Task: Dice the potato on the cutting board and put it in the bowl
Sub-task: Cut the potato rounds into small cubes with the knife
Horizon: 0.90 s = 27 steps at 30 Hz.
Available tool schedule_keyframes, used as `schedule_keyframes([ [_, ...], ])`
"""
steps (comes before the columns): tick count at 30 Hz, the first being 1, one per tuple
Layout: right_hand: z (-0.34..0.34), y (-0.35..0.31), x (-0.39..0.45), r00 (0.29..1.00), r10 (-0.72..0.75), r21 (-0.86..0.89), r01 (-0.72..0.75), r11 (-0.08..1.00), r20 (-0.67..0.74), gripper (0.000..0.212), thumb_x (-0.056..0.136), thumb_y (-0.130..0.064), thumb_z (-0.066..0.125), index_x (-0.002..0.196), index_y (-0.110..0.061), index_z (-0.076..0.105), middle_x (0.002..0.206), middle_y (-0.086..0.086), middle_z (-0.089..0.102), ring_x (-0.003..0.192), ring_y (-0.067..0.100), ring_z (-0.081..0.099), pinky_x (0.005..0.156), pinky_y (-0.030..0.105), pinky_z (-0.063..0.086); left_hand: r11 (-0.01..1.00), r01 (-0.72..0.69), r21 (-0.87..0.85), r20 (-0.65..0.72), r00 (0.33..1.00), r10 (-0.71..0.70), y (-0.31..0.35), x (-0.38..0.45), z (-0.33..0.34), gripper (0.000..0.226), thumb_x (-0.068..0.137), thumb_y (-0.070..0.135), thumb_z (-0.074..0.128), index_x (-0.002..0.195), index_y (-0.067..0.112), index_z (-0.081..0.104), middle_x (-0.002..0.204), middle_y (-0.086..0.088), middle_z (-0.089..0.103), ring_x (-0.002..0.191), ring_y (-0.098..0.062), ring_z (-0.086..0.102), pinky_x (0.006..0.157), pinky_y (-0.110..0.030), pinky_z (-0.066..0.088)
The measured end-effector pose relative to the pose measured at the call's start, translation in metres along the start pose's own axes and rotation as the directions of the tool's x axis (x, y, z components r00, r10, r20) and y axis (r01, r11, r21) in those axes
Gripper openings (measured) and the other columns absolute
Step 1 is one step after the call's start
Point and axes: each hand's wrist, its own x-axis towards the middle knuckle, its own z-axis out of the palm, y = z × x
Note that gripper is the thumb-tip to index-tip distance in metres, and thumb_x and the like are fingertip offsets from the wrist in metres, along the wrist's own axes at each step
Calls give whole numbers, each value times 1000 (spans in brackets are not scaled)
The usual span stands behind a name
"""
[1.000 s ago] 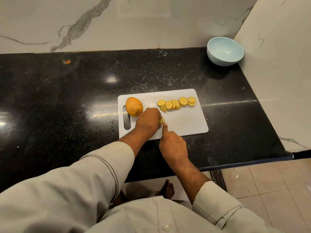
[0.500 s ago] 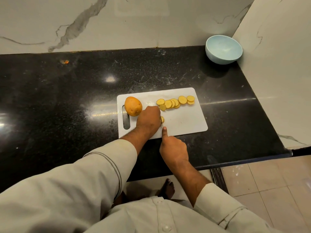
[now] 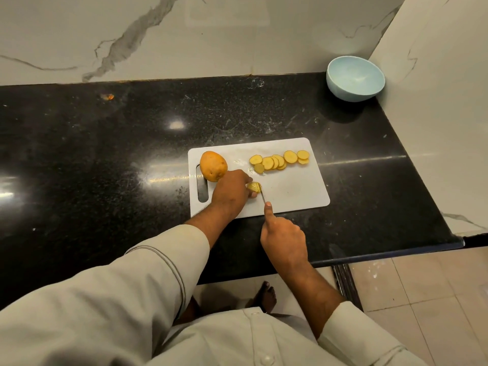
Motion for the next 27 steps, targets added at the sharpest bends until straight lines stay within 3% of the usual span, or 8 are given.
schedule_keyframes([
  [4, 0, -10, 16, 1000, -17, -2, 17, 1000, -1, 54, 102, -25, 34, 153, -21, 18, 89, 6, 61, 76, 20, 62, 63, 33, 48, 998, -32, 49, -31, 999, 33, 3, -2, 0, 29, 84, 16, 70, 113, 9, 69, 108, -10, 69, 97, -25, 64, 77, -28, 50],
  [7, 1, -15, 23, 1000, -20, 20, 20, 1000, 3, 54, 101, -24, 34, 153, -20, 19, 87, 7, 59, 79, 24, 63, 65, 36, 50, 993, -52, 102, -38, 998, 56, 4, -3, 0, 17, 86, 16, 68, 100, 8, 71, 97, -11, 70, 88, -26, 64, 69, -28, 46],
  [12, 6, -20, 31, 1000, -13, 12, 13, 1000, -3, 56, 99, -20, 34, 153, -20, 17, 74, 2, 44, 74, 25, 62, 57, 34, 40, 981, -92, 170, -25, 995, 98, 5, -2, 0, 14, 86, 17, 66, 98, 9, 71, 96, -10, 69, 88, -27, 64, 75, -34, 53],
  [16, 9, -23, 36, 1000, -10, -2, 10, 1000, -10, 56, 99, -18, 36, 153, -17, 17, 86, 7, 59, 77, 26, 64, 57, 34, 43, 964, -109, 241, -20, 993, 118, 9, -1, 0, 14, 89, 16, 62, 100, 10, 69, 97, -10, 67, 86, -26, 63, 74, -34, 53],
  [20, 11, -26, 39, 999, -35, -21, 35, 999, 3, 52, 100, -17, 39, 150, -13, 26, 92, 8, 62, 77, 25, 65, 57, 32, 38, 952, -114, 285, -23, 992, 126, 11, -1, -1, 17, 93, 12, 52, 98, 11, 68, 98, -11, 66, 85, -26, 62, 71, -34, 51],
  [27, 12, -19, 28, 998, -49, -28, 50, 998, 37, 57, 101, -19, 35, 153, -14, 11, 92, 9, 64, 77, 24, 64, 59, 33, 40, 954, -109, 279, -10, 993, 117, 13, 0, -2, 14, 90, 17, 60, 100, 11, 67, 100, -10, 66, 88, -27, 63, 76, -37, 55],
])
